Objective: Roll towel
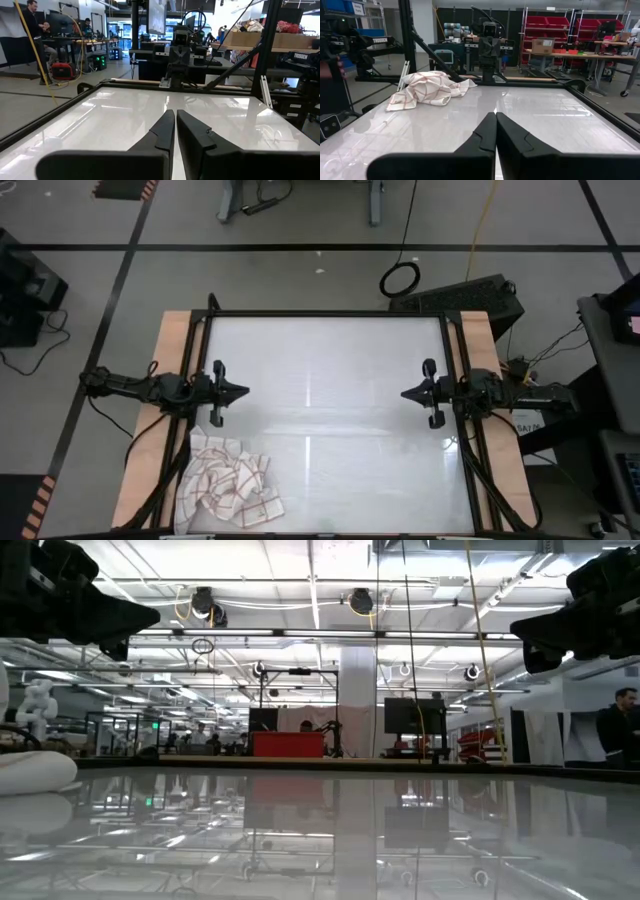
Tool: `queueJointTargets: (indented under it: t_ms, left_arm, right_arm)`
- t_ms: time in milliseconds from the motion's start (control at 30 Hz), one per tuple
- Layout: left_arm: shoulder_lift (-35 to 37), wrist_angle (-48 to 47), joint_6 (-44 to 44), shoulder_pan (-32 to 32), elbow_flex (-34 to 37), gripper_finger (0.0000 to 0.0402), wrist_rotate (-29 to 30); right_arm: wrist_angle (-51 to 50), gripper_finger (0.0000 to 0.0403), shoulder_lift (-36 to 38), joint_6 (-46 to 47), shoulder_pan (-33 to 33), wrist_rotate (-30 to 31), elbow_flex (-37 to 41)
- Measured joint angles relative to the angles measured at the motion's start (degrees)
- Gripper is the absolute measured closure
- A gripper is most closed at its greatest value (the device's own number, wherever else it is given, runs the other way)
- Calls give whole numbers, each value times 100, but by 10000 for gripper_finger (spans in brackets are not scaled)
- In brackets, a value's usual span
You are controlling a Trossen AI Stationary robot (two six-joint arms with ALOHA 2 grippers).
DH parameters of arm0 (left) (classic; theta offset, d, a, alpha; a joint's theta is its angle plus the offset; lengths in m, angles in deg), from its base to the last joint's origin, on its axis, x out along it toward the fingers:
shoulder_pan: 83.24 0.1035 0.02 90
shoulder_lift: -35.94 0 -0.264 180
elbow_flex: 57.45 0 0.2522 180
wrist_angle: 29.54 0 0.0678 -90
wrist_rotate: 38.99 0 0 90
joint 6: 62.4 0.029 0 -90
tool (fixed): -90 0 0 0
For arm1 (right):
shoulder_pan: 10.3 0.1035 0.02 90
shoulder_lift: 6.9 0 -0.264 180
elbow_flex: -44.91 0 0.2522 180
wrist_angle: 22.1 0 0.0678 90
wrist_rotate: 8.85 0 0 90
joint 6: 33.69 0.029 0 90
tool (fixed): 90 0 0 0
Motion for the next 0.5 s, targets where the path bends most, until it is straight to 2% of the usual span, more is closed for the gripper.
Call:
queueJointTargets:
  t_ms: [500]
  left_arm:
    - [0,6,29,-1,1,374,26]
  right_arm:
    - [0,403,1,-1,2,0,-2]
